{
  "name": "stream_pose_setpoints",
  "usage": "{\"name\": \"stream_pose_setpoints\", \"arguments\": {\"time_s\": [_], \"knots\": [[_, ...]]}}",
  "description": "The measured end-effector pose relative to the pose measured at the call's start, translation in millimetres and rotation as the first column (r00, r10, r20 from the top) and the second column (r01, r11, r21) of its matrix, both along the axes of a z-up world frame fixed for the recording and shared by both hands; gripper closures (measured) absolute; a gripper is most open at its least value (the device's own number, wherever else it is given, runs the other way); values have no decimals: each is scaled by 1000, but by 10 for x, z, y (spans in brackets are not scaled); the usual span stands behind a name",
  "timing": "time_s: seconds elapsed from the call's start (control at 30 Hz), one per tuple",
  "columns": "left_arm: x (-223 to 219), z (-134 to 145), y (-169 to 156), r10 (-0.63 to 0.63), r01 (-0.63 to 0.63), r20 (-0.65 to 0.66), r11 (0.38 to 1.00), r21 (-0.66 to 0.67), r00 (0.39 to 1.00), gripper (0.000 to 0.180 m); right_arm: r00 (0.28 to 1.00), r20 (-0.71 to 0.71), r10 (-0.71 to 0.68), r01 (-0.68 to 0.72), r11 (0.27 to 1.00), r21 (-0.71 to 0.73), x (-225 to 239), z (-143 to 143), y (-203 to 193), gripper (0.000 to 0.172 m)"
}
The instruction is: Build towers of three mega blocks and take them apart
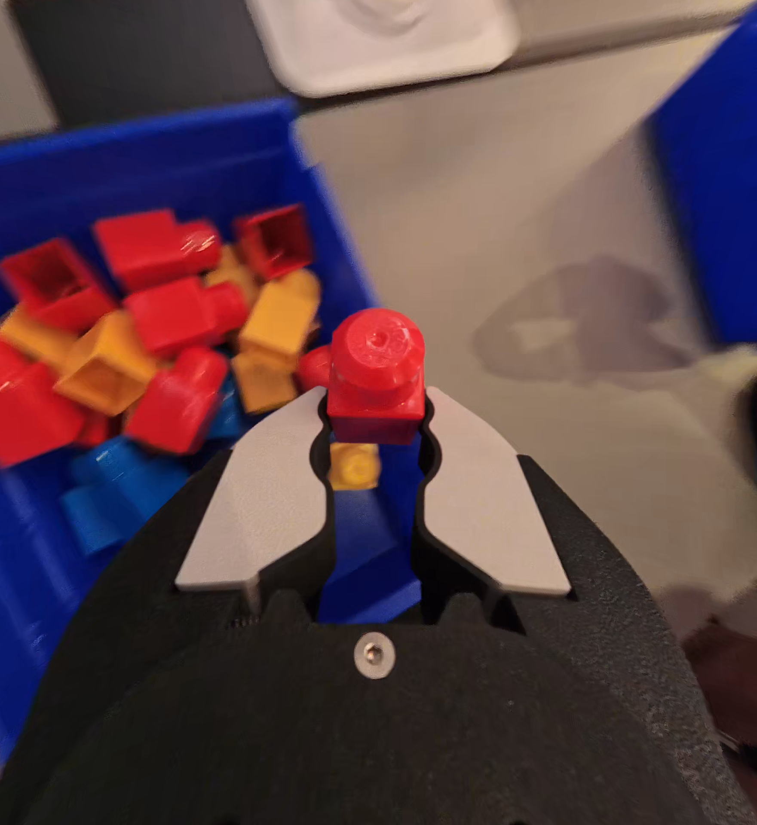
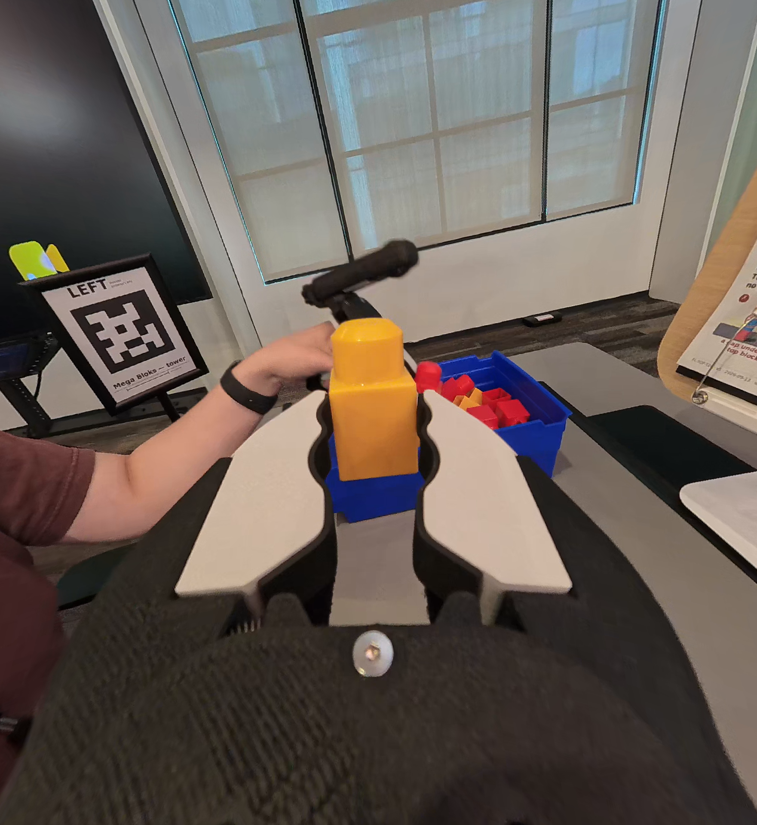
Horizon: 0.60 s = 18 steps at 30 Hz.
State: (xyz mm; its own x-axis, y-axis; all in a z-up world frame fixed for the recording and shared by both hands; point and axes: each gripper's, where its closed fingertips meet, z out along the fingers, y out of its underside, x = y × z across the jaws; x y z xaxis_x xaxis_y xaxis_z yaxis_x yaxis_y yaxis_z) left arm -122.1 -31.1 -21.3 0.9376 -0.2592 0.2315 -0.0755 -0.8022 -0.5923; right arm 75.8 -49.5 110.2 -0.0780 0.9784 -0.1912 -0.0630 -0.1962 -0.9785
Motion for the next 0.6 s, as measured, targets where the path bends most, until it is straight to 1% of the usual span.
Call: {"name": "stream_pose_setpoints", "arguments": {"time_s": [0.03, 0.07, 0.13, 0.17, 0.23, 0.3, 0.4, 0.47, 0.57, 0.6], "knots": [[167, 144, -32, -60, 56, 82, 997, 51, 995, 144, 1000, -10, 1, -1, 1000, 1, -12, -7, 5, 136], [351, 283, -80, -138, 123, 159, 987, 100, 978, 144, 1000, -27, 4, -4, 1000, 6, -18, 2, 1, 136], [705, 528, -201, -304, 254, 266, 945, 206, 915, 144, 998, -61, 33, -32, 999, 19, -24, 39, -52, 135], [840, 604, -249, -365, 301, 287, 922, 243, 886, 144, 996, -74, 50, -48, 998, 27, -25, 58, -88, 135], [1063, 674, -303, -460, 380, 282, 877, 295, 842, 144, 991, -99, 91, -88, 996, 34, -19, 109, -170, 135], [1291, 676, -353, -549, 469, 275, 828, 307, 789, 144, 983, -110, 145, -145, 989, 11, -7, 142, -248, 135], [1629, 680, -390, -663, 584, 268, 746, 320, 699, 145, 972, -156, 177, -187, 981, -51, 18, 193, -252, 135], [1798, 603, -373, -706, 645, 220, 706, 293, 673, 145, 971, -168, 172, -189, 978, -89, 17, 183, -207, 135], [1973, 457, -332, -751, 715, 137, 658, 237, 646, 144, 983, -157, 96, -108, 992, -70, 3, 125, -74, 136], [2020, 427, -327, -764, 732, 124, 643, 225, 633, 145, 984, -150, 92, -103, 992, -68, -3, 105, -56, 136]]}}
